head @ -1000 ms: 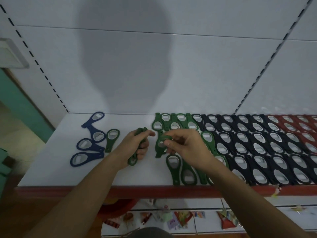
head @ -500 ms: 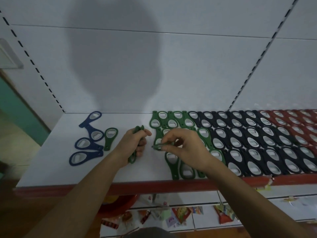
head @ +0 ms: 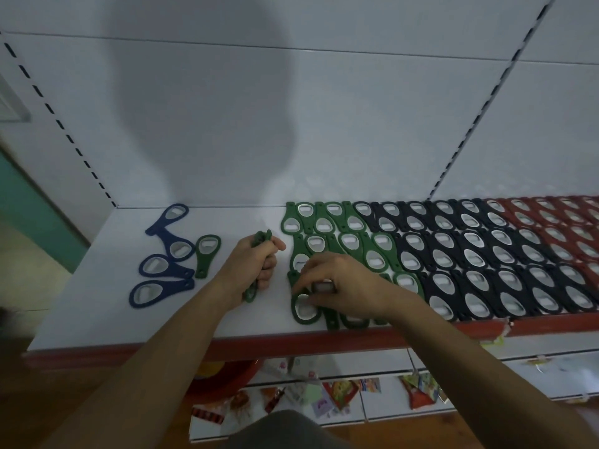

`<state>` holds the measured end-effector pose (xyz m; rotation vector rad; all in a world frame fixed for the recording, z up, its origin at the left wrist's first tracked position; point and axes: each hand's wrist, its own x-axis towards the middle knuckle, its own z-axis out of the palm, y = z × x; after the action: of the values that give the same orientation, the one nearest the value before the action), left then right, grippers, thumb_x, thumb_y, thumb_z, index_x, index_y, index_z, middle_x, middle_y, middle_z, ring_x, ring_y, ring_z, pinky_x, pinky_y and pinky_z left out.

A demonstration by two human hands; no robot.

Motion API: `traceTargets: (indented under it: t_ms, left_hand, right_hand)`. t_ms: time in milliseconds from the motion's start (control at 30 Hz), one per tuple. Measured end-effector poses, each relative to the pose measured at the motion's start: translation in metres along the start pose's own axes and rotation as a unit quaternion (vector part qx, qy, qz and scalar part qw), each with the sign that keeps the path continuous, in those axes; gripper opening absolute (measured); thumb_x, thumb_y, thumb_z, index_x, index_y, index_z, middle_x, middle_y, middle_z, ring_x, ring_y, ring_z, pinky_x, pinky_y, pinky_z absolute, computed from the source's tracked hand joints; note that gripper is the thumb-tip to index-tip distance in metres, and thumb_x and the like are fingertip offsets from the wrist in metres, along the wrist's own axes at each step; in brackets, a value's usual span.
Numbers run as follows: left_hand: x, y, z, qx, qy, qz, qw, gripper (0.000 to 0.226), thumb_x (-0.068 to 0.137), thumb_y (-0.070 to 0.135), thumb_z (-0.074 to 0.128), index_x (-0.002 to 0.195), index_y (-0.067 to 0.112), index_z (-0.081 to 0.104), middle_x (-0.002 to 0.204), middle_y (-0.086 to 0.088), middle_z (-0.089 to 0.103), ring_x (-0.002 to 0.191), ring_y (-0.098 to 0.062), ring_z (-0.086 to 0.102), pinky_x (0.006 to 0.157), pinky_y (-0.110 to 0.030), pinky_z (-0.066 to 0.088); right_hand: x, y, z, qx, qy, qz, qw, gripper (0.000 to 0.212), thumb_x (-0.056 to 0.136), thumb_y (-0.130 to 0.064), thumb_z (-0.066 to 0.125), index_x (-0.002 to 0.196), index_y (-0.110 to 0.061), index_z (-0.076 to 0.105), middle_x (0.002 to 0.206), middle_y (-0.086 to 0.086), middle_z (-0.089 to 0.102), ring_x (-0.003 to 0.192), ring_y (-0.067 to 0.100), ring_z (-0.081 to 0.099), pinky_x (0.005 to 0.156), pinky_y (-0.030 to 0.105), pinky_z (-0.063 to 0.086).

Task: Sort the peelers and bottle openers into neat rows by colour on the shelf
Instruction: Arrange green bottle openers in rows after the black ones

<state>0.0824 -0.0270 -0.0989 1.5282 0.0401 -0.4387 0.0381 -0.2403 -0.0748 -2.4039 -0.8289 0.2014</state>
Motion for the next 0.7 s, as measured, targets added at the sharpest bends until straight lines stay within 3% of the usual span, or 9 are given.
traceTargets:
  t_ms: [100, 300, 467, 700]
  left_hand:
    - [0.0, 0.0, 0.0, 0.0, 0.0, 0.002, 1.0, 0.017, 0.099, 0.007, 0.043, 0.104, 0.008, 0.058, 0.063, -0.001, 0.034, 0.052, -0.014, 0.028, 0.049, -0.027, 0.023]
    - [0.0, -0.001, 0.0, -0.002, 0.003, 0.005, 1.0, 0.016, 0.1, 0.009, 0.044, 0.105, 0.008, 0.059, 0.063, -0.001, 0.035, 0.053, -0.015, 0.028, 0.047, -0.026, 0.025]
    - [0.0, -0.001, -0.001, -0.006, -0.001, 0.002, 1.0, 0.016, 0.1, 0.011, 0.045, 0.107, 0.008, 0.059, 0.065, -0.001, 0.035, 0.052, -0.014, 0.03, 0.046, -0.025, 0.026]
    - [-0.002, 0.003, 0.003, -0.016, 0.005, -0.016, 1.0, 0.021, 0.097, 0.006, 0.041, 0.11, 0.006, 0.058, 0.064, -0.001, 0.038, 0.051, -0.014, 0.032, 0.046, -0.025, 0.028]
  right_hand:
    - [0.001, -0.002, 0.006, -0.031, -0.038, -0.008, 0.999, 0.022, 0.089, -0.031, 0.077, 0.11, -0.03, 0.078, 0.107, -0.008, 0.063, 0.1, 0.009, 0.053, 0.088, 0.036, 0.049]
    - [-0.001, -0.004, 0.01, -0.029, -0.022, -0.003, 0.999, 0.026, 0.088, -0.032, 0.078, 0.113, -0.03, 0.078, 0.103, -0.006, 0.064, 0.098, 0.008, 0.047, 0.084, 0.026, 0.04]
    - [-0.001, -0.004, 0.011, -0.079, -0.025, -0.023, 0.996, 0.03, 0.089, -0.029, 0.076, 0.119, -0.028, 0.075, 0.094, -0.004, 0.059, 0.094, 0.011, 0.044, 0.08, 0.028, 0.037]
    - [0.0, 0.008, 0.014, -0.058, -0.011, -0.025, 0.998, 0.025, 0.084, -0.036, 0.081, 0.107, -0.028, 0.077, 0.086, -0.016, 0.052, 0.089, 0.005, 0.042, 0.082, 0.029, 0.044]
